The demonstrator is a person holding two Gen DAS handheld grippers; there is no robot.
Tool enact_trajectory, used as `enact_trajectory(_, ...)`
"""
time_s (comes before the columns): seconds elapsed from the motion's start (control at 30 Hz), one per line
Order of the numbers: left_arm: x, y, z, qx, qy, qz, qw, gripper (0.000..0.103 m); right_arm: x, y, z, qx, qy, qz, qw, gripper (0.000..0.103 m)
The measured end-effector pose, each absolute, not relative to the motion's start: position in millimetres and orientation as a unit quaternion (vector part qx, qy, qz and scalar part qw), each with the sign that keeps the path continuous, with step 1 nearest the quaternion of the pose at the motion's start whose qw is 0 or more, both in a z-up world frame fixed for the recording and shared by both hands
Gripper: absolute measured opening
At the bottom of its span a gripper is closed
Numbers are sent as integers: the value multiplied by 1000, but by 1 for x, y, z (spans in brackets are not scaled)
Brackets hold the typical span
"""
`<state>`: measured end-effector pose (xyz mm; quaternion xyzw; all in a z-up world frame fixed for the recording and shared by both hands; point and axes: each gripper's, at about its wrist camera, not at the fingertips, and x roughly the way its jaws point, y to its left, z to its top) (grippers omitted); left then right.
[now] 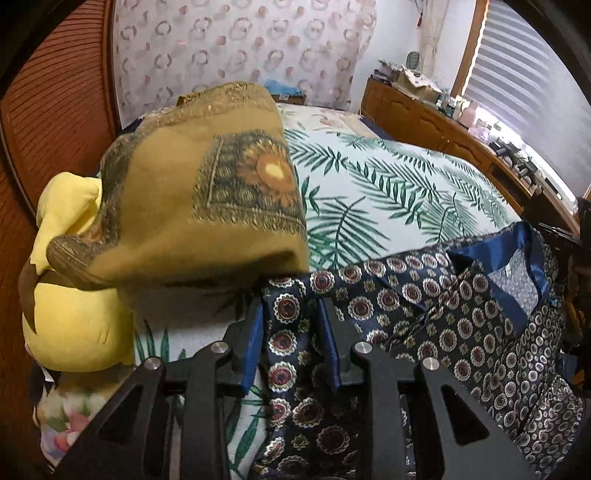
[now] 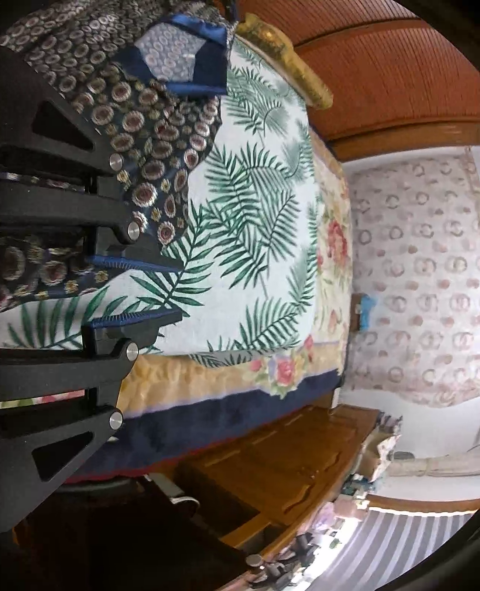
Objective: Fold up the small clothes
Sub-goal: 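Grasp the navy shirt's hem edge with both grippers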
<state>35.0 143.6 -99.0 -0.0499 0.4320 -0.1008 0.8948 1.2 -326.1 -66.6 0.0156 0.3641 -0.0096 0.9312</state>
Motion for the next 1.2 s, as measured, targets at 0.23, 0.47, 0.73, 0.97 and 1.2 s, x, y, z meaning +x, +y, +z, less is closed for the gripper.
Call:
enact_trajectory(0.23,35,145,-105,-37,435,-89,895,34,13,-326,-87,32,392,5,919,51)
enact_trajectory(0.47,35,144,-106,-31,435,-85,896,35,15,-324,-99,44,414,22,909,52)
enact_trajectory(0.73,33,142,-105,-31,424,-81,901,35,14,-319,-98,32,416,16,909,53)
enact_trajectory(0.97,32,143,-106,-33,419,-83,903,35,-3,-323,-76,56,358,-4,932,54)
enact_trajectory(1.2,30,143,-106,-34,419,-81,904,34,9,-312,-73,63,357,32,931,56)
